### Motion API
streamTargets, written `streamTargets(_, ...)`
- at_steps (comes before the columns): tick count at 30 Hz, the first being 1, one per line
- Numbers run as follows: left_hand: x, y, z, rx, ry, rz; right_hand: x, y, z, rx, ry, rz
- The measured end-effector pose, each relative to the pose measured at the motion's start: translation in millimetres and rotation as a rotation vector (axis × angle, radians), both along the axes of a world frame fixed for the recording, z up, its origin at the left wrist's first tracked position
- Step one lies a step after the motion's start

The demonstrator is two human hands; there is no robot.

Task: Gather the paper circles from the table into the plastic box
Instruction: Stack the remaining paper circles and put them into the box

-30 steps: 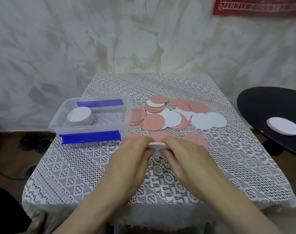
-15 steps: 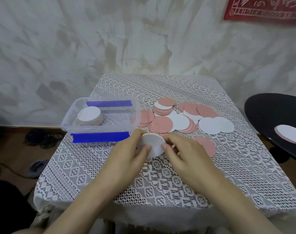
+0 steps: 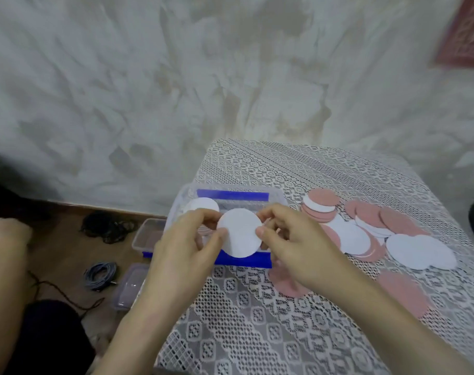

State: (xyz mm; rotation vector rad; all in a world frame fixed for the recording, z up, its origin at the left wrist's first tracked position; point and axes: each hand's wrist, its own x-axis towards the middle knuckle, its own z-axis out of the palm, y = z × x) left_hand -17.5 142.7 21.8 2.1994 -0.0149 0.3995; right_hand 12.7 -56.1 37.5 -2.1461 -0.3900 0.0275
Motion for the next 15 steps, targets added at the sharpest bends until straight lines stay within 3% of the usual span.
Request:
streamTargets(4,9,30,0,0.133,-0.012,0.158,29,31,7,0.011,0.040,0.040)
streamTargets(8,18,52,-4,0.209,0.025,0.178,58,61,4,-0.058,0.050,0.039)
streamTargets(15,27,63,-12,0.165,0.117,0.113,82,81,-14,-0.411,0.026,0.073)
